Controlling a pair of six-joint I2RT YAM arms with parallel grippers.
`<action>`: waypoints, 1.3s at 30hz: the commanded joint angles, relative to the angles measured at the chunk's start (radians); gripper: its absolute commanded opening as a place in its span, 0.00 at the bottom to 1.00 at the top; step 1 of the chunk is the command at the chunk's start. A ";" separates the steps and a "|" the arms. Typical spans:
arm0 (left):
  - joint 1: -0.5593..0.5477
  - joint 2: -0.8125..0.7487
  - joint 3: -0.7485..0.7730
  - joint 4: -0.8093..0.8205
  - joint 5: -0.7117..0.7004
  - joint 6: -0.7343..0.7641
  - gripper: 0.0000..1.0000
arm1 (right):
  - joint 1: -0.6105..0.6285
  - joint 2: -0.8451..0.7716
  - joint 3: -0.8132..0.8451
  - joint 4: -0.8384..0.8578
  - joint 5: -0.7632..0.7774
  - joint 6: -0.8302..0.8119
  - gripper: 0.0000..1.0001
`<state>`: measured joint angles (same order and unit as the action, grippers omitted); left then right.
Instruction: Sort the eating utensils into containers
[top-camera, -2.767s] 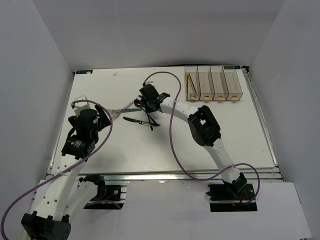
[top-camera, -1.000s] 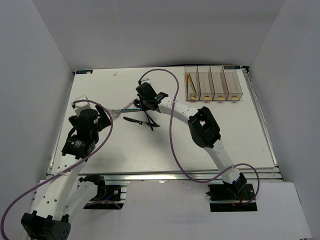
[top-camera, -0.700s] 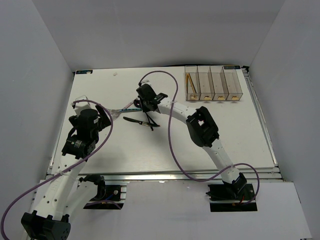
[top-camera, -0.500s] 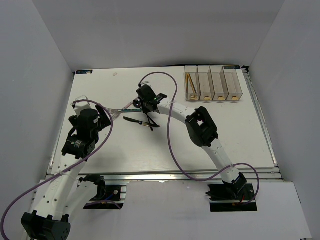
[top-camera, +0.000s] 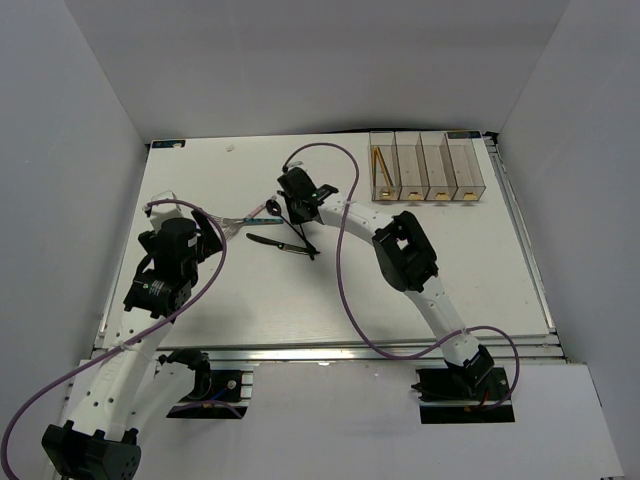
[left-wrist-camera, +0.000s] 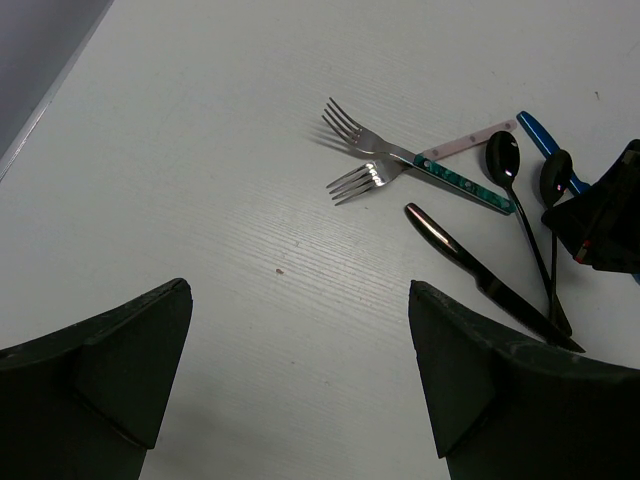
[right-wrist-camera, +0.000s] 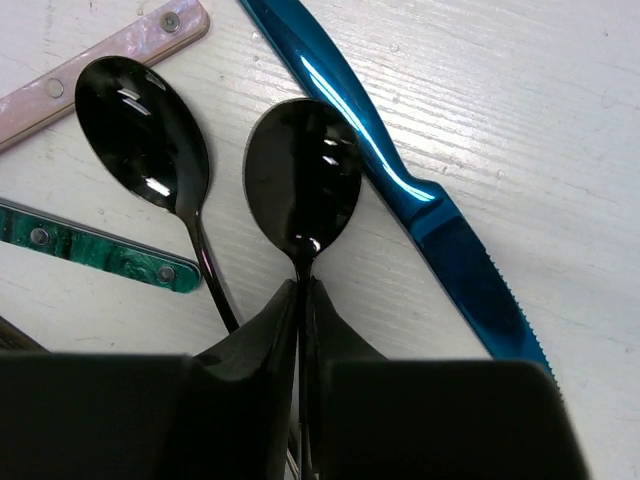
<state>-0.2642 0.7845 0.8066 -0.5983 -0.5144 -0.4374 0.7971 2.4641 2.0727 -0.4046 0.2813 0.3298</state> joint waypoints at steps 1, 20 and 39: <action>-0.003 -0.001 -0.001 0.008 0.005 0.005 0.98 | -0.004 0.003 0.001 -0.028 -0.020 -0.005 0.07; -0.010 -0.007 -0.001 0.000 -0.007 0.002 0.98 | -0.150 -0.387 -0.212 0.139 -0.165 0.026 0.00; -0.015 0.053 0.000 0.005 0.007 0.005 0.98 | -0.613 -0.165 0.184 0.048 -0.137 -0.169 0.00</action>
<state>-0.2726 0.8192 0.8066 -0.5983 -0.5144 -0.4374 0.2253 2.3085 2.2127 -0.4015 0.1741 0.1993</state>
